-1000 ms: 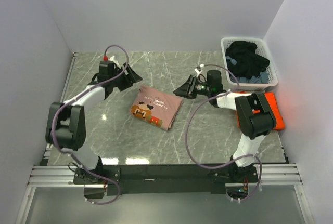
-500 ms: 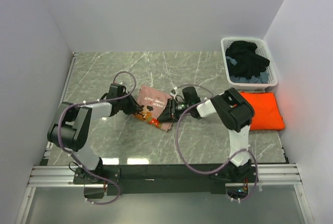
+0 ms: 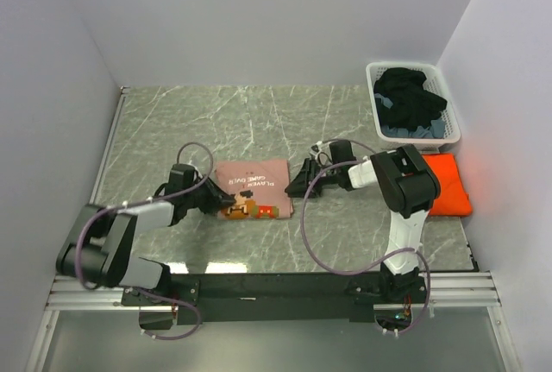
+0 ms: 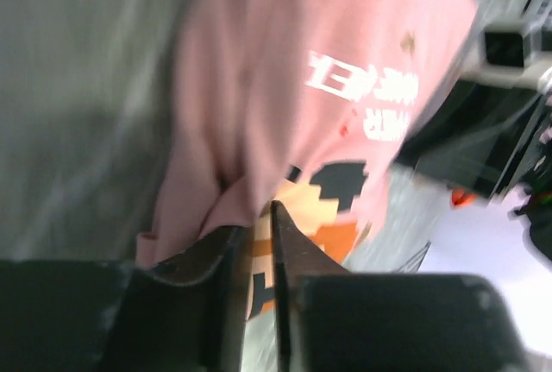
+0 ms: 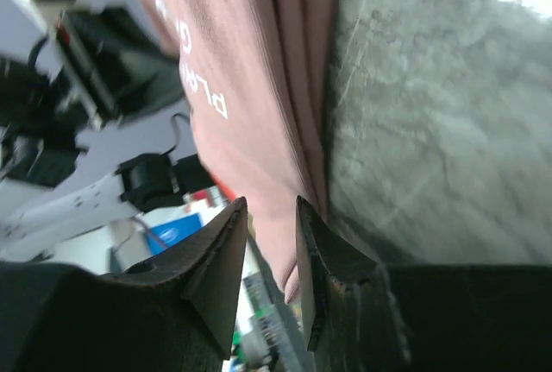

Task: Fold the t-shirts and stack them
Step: Fold the tshirt

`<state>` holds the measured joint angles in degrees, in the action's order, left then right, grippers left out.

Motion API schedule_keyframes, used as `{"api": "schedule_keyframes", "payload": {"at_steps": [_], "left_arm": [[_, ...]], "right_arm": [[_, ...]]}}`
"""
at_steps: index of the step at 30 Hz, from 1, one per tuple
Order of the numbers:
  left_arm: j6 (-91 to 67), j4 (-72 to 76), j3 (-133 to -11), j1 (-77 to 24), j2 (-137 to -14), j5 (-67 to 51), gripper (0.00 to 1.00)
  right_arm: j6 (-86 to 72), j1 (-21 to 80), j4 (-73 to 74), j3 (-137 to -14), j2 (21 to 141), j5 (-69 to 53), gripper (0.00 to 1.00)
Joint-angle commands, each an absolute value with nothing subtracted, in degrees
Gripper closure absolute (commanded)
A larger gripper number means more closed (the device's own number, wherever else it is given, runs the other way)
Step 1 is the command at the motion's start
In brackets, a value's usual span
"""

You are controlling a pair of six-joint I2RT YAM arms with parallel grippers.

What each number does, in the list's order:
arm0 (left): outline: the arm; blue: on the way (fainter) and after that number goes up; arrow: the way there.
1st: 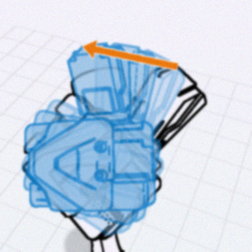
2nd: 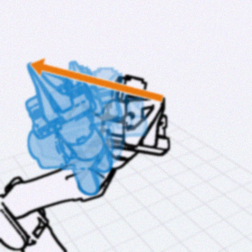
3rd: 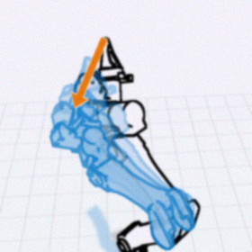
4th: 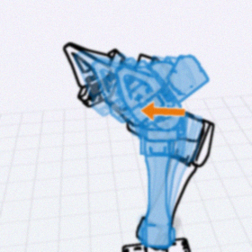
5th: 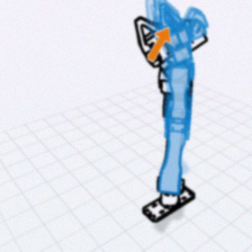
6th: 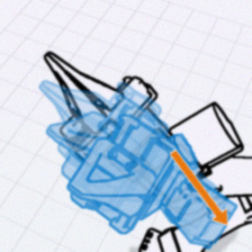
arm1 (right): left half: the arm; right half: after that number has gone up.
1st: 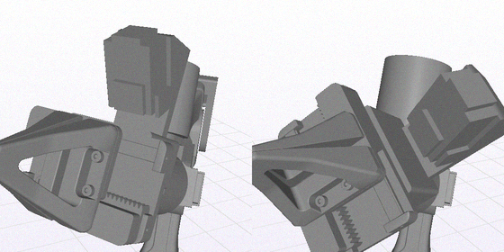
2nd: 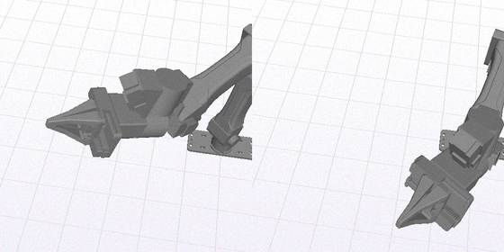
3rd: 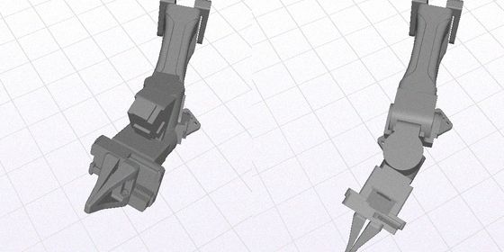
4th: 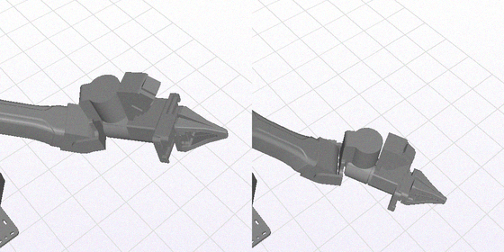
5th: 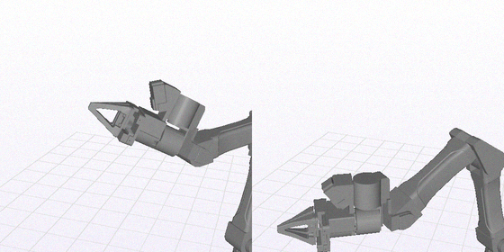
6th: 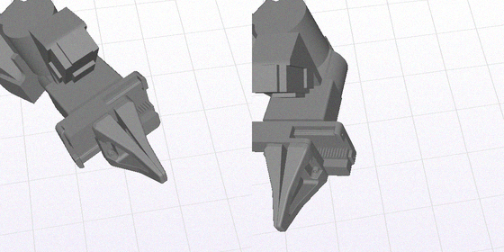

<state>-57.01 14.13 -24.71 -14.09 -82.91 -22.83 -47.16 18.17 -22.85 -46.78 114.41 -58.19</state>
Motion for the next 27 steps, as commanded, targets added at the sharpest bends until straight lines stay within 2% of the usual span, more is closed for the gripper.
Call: {"api": "schedule_keyframes", "payload": {"at_steps": [1,2,3,5,6,8,13,15,25,26,27], "left_arm": [[-58.10,5.99,-21.97,-15.21,-75.69,-20.40,0.75],[-57.75,2.67,-23.28,-15.03,-71.93,-19.00,0.71],[-57.31,0.98,-24.25,-14.94,-70.07,-14.37,0.63],[-55.99,-3.04,-26.79,-14.86,-64.72,-8.21,0.56],[-55.73,-6.47,-27.68,-14.77,-63.21,-1.91,0.45],[-53.54,-8.52,-30.39,-14.59,-61.01,2.87,0.42],[-48.00,-8.70,-36.38,-14.59,-67.57,5.63,0.49],[-47.64,-7.48,-38.31,-14.59,-71.71,5.36,0.55],[-45.18,-4.04,-44.99,-14.59,-85.34,2.90,0.62],[-45.18,-4.13,-45.17,-14.59,-86.56,2.81,0.64],[-45.26,-4.48,-45.26,-14.50,-87.01,3.42,0.75]], "right_arm": [[-38.85,18.10,-12.83,-48.34,108.57,-51.33,0.63],[-38.85,18.02,-12.66,-48.60,107.50,-51.15,0.63],[-38.67,18.02,-12.74,-49.39,106.27,-50.80,0.63],[-38.06,18.11,-11.78,-50.36,103.19,-49.84,0.63],[-36.84,18.11,-11.17,-51.67,102.31,-49.22,0.63],[-35.78,18.28,-9.58,-53.08,100.03,-47.03,0.63],[-38.14,18.72,-13.70,-57.21,100.45,-47.29,0.63],[-39.63,19.07,-14.85,-58.70,101.42,-47.55,0.63],[-41.31,19.60,-16.87,-61.61,107.31,-48.60,0.63],[-41.40,19.60,-17.14,-61.61,107.66,-48.60,0.63],[-41.57,19.60,-17.31,-61.52,108.10,-48.78,0.63]]}}
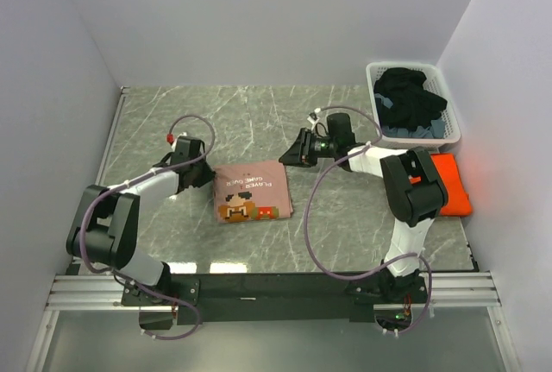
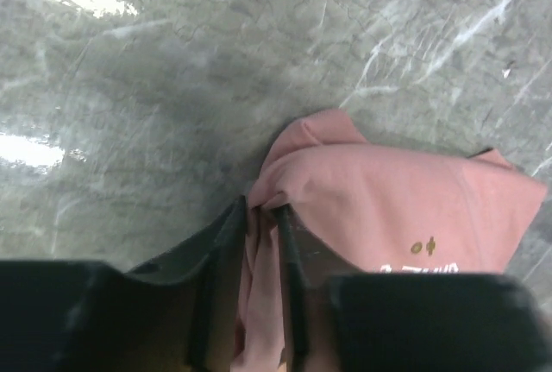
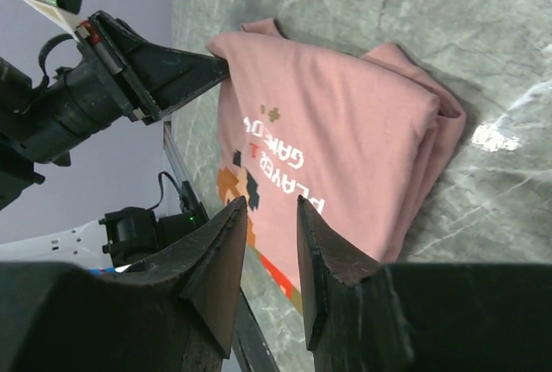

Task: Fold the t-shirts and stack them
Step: Fold the tshirt

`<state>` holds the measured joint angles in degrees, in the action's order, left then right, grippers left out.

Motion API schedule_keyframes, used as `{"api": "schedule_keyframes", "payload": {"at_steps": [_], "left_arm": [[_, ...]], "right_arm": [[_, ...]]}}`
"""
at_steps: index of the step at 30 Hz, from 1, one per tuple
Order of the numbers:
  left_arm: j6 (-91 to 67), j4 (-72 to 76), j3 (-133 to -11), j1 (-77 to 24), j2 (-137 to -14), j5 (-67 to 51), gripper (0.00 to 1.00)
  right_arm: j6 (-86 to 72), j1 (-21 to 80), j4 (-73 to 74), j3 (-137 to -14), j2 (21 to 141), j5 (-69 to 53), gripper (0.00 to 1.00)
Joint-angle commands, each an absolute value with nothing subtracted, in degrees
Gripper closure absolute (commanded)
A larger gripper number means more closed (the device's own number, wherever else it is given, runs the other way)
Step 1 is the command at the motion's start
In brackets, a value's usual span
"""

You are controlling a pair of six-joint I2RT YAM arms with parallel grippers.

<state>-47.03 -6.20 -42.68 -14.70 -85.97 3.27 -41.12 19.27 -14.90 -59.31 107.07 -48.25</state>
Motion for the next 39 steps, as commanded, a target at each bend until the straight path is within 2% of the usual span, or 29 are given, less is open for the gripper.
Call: {"api": "schedule_keyframes", "payload": {"at_steps": [1,3,4,8,11,14,17,18,19,20,22,26,30,34,36,39], "left_arm": [[-45.61,-4.66,-45.00,-14.15,-87.45,3.69,0.81],[-46.23,-4.49,-44.04,-13.19,-87.89,3.95,0.92],[-46.93,-3.70,-43.25,-11.70,-87.72,3.43,0.95],[-47.37,-2.19,-40.95,-9.49,-86.84,1.32,0.95],[-47.20,-3.60,-43.06,-9.40,-87.62,0.53,0.88],[-46.32,-5.88,-45.70,-9.32,-87.98,-1.14,0.71],[-45.62,-8.43,-47.20,-9.32,-85.62,-1.84,0.63],[-45.53,-8.87,-47.11,-9.32,-84.39,-1.85,0.50],[-45.44,-9.22,-46.76,-9.32,-81.24,-1.67,0.43],[-45.53,-10.19,-46.50,-9.32,-79.38,-0.19,0.31],[-45.88,-10.11,-45.10,-9.32,-73.25,-0.18,0.25],[-46.75,-7.56,-42.81,-9.23,-65.93,-0.18,0.30],[-49.38,3.65,-37.54,-9.23,-64.33,-5.61,0.30],[-51.24,12.37,-36.12,-9.23,-74.05,-13.77,0.38],[-52.20,16.93,-36.30,-9.32,-80.38,-17.82,0.46],[-53.17,19.16,-36.65,-8.97,-85.33,-17.14,0.48]], "right_arm": [[-41.66,19.60,-17.66,-61.52,108.89,-48.87,0.63],[-41.57,19.60,-18.02,-61.26,109.68,-48.87,0.63],[-41.49,19.60,-18.28,-61.17,110.30,-48.78,0.63],[-40.61,19.60,-17.67,-61.08,111.79,-48.08,0.63],[-39.55,19.60,-16.35,-61.61,112.41,-47.55,0.63],[-38.59,19.69,-15.03,-62.14,112.06,-46.76,0.63],[-39.19,19.78,-14.94,-62.31,110.75,-46.06,0.63],[-39.46,19.86,-15.12,-62.40,110.48,-45.88,0.63],[-39.81,20.12,-15.55,-62.66,110.22,-45.70,0.63],[-40.68,20.30,-15.73,-63.28,110.13,-45.62,0.63],[-41.74,20.56,-17.13,-63.98,110.74,-45.70,0.63],[-46.04,21.71,-20.74,-66.00,113.02,-46.58,0.63],[-48.60,22.85,-23.29,-67.93,116.09,-46.76,0.63],[-51.06,23.64,-25.57,-70.48,119.79,-47.55,0.63],[-53.16,23.64,-27.15,-71.89,122.07,-47.72,0.63],[-53.61,23.47,-27.07,-73.12,125.32,-47.46,0.63]]}}
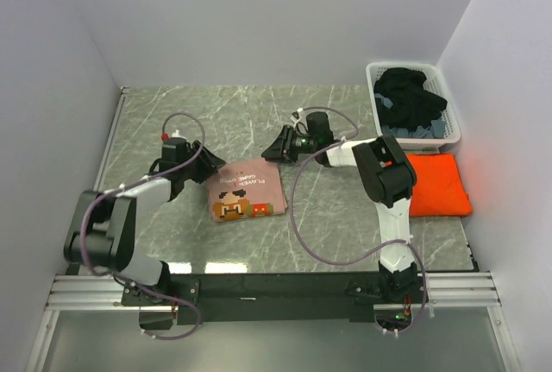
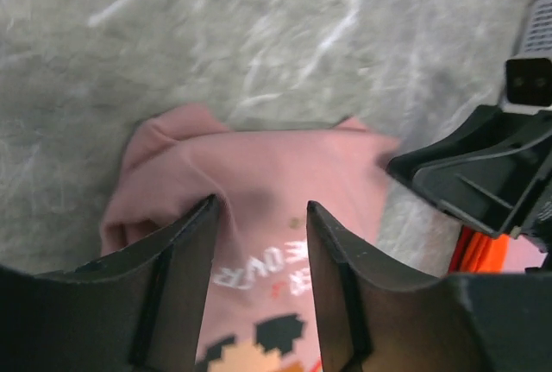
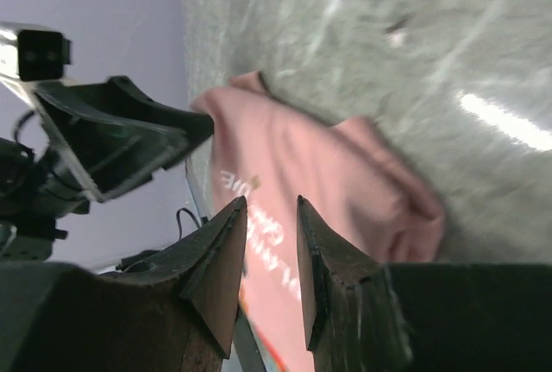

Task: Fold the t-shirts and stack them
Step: Fold the tshirt

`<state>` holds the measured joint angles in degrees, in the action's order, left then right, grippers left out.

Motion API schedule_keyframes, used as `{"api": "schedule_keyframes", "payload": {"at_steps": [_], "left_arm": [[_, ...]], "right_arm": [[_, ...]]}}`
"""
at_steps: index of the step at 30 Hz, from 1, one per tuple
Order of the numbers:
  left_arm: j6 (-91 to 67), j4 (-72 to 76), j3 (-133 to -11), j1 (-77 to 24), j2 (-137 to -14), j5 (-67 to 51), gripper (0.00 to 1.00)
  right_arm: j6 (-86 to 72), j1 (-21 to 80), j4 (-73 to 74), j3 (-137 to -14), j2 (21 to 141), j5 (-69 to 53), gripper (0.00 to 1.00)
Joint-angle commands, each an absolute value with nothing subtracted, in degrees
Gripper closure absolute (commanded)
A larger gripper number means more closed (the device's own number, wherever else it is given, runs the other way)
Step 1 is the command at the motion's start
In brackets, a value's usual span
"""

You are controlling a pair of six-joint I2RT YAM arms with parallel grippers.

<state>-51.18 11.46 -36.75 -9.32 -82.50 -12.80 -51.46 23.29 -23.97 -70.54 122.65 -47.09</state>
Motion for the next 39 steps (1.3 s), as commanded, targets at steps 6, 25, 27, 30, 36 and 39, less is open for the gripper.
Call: {"api": "schedule_keyframes", "payload": {"at_steps": [6,25,27,30,36,39], "left_arm": [[-55.81,21.54,-35.86,-4.14,-91.58,-14.07,0.51],[-54.75,2.31,-28.92,-6.50,-61.01,-14.51,0.42],[-56.51,1.76,-25.25,-8.51,-57.41,-14.50,0.48],[-58.62,4.39,-19.26,-10.97,-56.16,-15.38,0.54],[-63.19,6.86,-10.66,-11.08,-59.41,-14.43,0.83],[-65.83,5.37,-7.83,-8.63,-59.07,-13.62,0.92]], "right_arm": [[-56.51,22.33,-28.73,-73.74,130.77,-45.27,0.63],[-57.04,23.28,-34.62,-55.92,107.85,-51.58,0.63],[-57.22,25.74,-35.85,-53.97,106.35,-54.57,0.63],[-56.08,28.21,-36.12,-50.19,106.17,-55.46,0.63],[-57.56,29.36,-42.42,-44.22,113.72,-55.72,0.63],[-62.38,27.34,-48.92,-40.97,119.17,-55.81,0.63]]}}
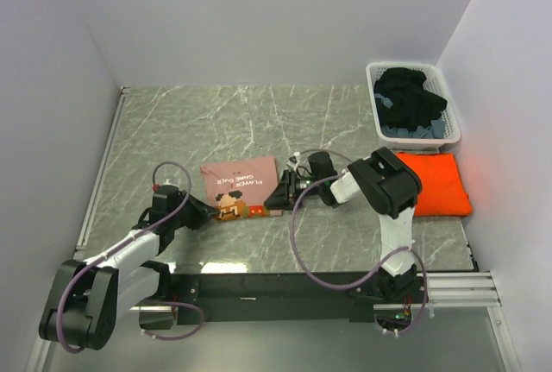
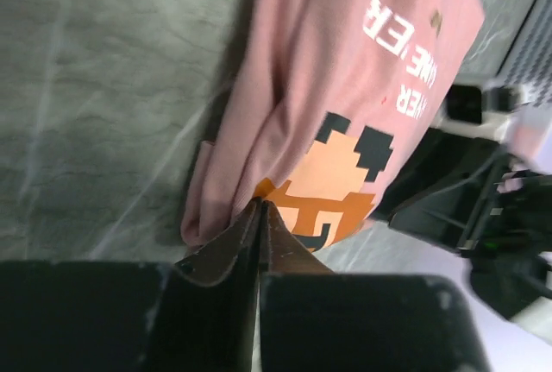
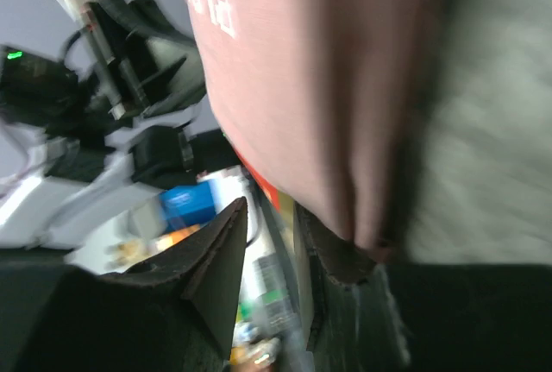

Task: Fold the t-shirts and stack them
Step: Fold the tshirt

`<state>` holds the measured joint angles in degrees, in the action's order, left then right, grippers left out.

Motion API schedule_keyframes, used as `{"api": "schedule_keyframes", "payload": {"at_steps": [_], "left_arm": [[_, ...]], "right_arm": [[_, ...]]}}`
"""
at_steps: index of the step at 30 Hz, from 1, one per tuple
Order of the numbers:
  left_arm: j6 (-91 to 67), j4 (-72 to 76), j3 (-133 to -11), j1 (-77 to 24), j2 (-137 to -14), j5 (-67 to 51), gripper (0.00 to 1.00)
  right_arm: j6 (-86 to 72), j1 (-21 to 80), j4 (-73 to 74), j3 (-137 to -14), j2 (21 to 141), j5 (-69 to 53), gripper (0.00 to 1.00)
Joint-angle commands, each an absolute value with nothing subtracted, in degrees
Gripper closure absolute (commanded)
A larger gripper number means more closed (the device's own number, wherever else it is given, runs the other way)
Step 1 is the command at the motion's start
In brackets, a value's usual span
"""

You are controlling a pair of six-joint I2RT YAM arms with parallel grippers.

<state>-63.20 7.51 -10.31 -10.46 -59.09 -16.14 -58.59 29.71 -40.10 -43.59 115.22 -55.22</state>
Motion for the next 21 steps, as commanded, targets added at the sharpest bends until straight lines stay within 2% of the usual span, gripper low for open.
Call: {"api": "schedule_keyframes", "payload": {"at_steps": [1,5,8,12,15,16,17,18,21], "left_arm": [[-66.18,4.67,-7.47,-7.66,-58.71,-13.71,0.94],[-67.41,0.71,-5.80,-4.75,-55.29,-14.06,0.95],[-67.33,-4.99,-6.24,-4.66,-50.90,-13.63,0.92],[-66.01,-12.99,-8.87,-4.57,-42.57,-12.05,0.82],[-63.29,-17.40,-12.91,-4.83,-37.89,-10.28,0.59],[-62.76,-17.40,-13.79,-5.01,-37.18,-10.54,0.45],[-61.80,-17.23,-15.54,-5.18,-36.74,-11.24,0.42],[-61.27,-17.75,-16.77,-5.79,-36.74,-11.34,0.40],[-57.58,-18.71,-23.01,-11.04,-39.98,-8.36,0.36]], "right_arm": [[-63.27,26.81,-50.35,-40.44,120.40,-55.81,0.63],[-65.39,24.52,-53.17,-38.50,123.48,-55.72,0.63],[-63.73,23.38,-51.51,-37.44,120.95,-55.55,0.63],[-56.18,22.76,-37.76,-37.61,112.78,-53.70,0.63],[-44.44,22.33,-22.02,-39.36,103.91,-48.64,0.61],[-41.43,22.06,-17.01,-40.25,101.54,-46.34,0.60],[-38.44,22.06,-11.48,-41.30,97.34,-43.53,0.59],[-33.80,21.89,-1.16,-43.57,95.38,-35.68,0.53],[-29.81,20.83,12.63,-45.96,88.44,-24.29,0.42]]}}
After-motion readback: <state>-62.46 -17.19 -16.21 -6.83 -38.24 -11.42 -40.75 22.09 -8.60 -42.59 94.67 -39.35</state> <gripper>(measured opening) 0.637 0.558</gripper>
